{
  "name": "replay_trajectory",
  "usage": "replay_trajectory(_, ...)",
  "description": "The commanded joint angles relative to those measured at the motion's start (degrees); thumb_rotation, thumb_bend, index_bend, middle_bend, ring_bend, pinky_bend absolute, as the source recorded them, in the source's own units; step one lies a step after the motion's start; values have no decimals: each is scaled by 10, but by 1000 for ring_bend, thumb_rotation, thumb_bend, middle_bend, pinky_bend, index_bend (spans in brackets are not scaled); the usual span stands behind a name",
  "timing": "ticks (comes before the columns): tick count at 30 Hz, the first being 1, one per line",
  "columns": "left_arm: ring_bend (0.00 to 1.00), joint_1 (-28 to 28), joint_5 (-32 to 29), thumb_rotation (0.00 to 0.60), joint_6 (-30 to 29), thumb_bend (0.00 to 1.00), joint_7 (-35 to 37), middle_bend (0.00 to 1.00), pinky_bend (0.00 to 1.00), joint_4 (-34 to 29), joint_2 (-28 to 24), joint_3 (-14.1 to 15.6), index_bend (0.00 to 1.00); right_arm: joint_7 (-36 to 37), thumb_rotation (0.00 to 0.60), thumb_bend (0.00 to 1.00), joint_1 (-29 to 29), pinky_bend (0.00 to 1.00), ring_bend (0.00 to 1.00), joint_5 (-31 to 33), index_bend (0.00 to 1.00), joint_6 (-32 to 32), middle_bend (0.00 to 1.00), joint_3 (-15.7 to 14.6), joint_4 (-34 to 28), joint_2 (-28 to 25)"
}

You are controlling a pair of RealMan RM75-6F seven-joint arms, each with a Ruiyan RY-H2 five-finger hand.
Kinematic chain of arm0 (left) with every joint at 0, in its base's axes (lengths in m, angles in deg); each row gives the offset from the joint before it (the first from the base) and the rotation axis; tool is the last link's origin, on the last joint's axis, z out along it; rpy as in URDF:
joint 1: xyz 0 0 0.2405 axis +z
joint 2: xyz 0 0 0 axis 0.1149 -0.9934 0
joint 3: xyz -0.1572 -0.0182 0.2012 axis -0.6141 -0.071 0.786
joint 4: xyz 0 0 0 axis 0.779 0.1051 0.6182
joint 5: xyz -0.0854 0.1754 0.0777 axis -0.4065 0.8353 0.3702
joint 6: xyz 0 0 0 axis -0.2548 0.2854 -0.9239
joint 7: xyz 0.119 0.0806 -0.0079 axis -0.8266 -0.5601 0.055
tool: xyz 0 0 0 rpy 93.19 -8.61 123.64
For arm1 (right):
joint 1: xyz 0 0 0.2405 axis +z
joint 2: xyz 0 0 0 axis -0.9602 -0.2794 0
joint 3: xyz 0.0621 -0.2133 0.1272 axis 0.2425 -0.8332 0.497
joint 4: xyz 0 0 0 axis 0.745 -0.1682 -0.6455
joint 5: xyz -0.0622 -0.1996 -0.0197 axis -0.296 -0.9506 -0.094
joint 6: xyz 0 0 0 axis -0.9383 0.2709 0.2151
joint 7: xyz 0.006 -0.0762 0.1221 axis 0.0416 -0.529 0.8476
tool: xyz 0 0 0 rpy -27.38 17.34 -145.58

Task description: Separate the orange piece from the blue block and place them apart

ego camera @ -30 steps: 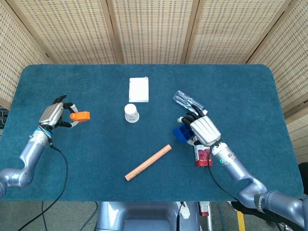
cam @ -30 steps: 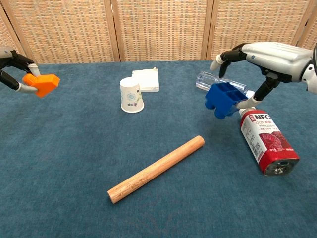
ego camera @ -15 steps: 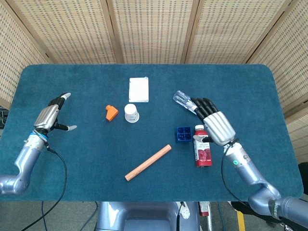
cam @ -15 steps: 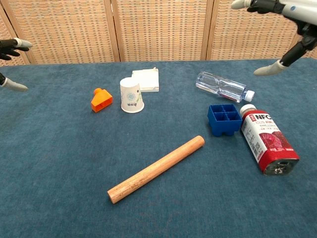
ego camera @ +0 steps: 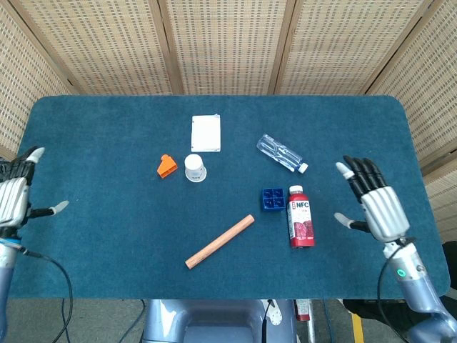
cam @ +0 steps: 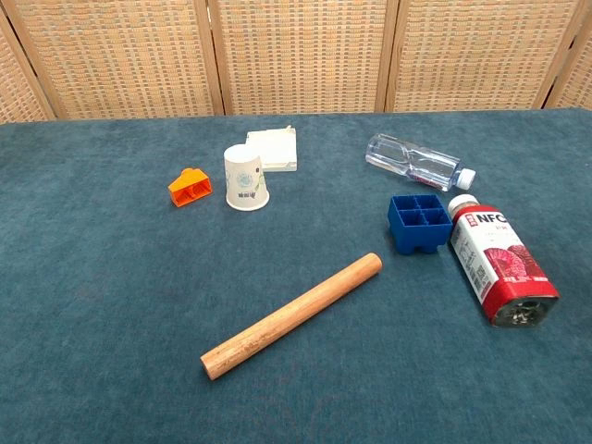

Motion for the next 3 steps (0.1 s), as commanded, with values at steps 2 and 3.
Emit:
replay_trajectory(2, 0, 75, 51, 600, -98, 16, -47, 0, 0, -60, -21, 39, 0, -33, 600, 0, -53, 0, 0, 5, 0, -41, 0, -22, 1, -2)
replay_trajectory(3, 0, 83, 57, 600, -107, 16, -47, 0, 0, -66, -22, 44, 0, -37, 600, 0, -62, 0, 0, 7, 0, -46, 0, -24, -7, -3)
